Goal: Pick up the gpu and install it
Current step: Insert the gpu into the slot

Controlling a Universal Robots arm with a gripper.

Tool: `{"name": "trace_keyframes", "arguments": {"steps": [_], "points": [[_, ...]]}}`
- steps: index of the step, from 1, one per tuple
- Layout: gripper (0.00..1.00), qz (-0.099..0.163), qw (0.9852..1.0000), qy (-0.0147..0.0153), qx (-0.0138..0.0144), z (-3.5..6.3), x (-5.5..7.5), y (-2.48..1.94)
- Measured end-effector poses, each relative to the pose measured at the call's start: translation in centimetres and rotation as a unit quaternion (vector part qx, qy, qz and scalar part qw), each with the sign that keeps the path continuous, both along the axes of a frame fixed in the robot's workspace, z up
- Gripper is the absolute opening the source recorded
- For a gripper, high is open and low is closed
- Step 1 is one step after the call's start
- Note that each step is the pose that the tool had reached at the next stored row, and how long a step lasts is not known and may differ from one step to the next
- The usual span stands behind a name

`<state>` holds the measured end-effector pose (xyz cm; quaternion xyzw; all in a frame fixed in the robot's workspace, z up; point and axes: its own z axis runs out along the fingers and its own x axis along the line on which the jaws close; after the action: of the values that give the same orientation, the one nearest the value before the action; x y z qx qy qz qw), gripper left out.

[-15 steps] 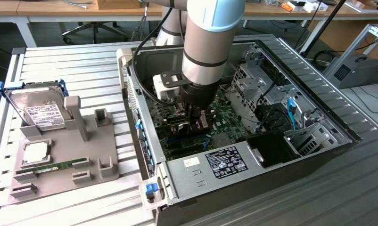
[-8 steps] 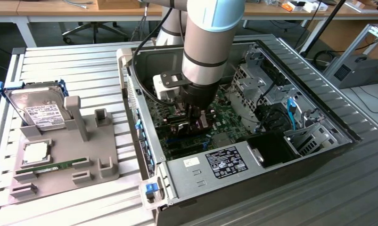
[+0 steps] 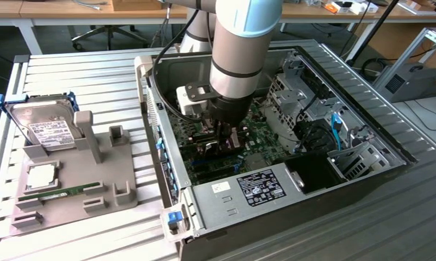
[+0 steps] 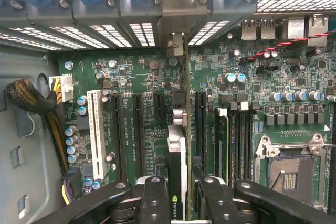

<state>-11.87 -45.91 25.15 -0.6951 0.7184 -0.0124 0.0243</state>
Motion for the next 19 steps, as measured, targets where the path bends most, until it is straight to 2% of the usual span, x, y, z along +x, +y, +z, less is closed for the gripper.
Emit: {"name": "trace_keyframes", "arguments": {"steps": [19], "points": [[0.27, 0.0, 1.0, -0.001, 0.0, 0.0, -0.29, 0.0]]}}
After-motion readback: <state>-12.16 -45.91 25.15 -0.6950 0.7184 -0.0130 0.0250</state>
